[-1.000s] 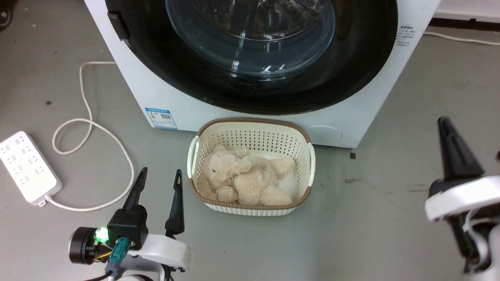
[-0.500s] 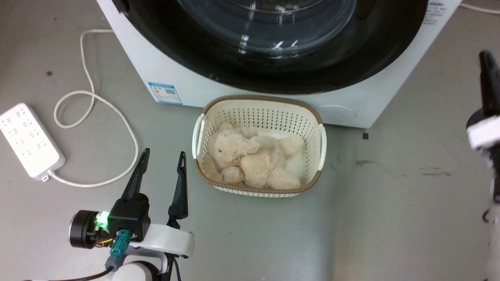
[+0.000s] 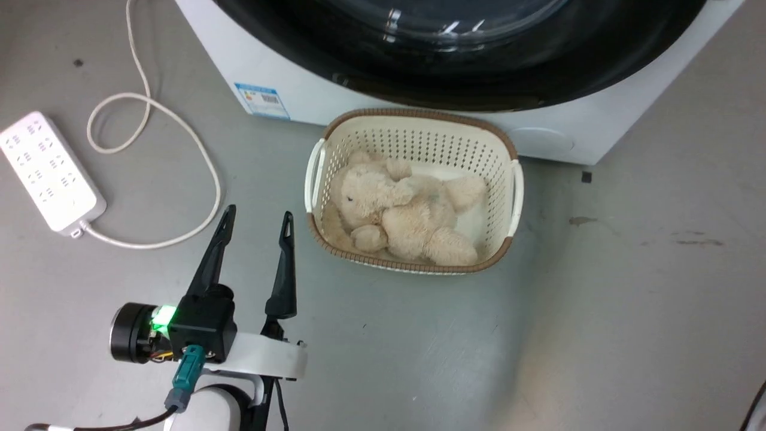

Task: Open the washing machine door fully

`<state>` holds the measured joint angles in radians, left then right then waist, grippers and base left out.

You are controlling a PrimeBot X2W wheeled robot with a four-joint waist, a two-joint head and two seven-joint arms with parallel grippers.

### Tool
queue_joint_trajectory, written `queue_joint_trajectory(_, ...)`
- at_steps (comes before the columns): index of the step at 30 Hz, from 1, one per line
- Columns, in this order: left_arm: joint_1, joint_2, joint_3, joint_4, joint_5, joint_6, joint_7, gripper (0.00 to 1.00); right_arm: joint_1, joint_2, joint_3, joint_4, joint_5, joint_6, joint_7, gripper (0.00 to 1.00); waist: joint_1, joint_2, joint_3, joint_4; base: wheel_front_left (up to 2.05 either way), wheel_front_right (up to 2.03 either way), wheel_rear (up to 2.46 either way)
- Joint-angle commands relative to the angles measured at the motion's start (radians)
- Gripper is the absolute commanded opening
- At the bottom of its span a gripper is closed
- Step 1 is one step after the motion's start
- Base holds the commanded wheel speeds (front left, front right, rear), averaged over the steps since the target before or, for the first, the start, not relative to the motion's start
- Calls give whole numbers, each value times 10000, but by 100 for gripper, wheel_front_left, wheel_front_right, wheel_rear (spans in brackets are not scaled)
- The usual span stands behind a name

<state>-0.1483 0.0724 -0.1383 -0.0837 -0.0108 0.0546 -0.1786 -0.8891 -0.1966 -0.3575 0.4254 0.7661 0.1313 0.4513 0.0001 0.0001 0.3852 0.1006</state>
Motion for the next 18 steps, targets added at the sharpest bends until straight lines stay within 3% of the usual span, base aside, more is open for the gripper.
queue_joint_trajectory(1,-216,13,-40,-64,2,72,-99,100,-493,-71,-140,259,217,-3,222,0,-1,-1,140,83,0,0,0)
queue_joint_trajectory(18,-671,-16,-401,-309,-42,246,-454,100,-3738,-334,-1817,3099,361,-4,2966,0,-1,-1,976,629,0,0,0)
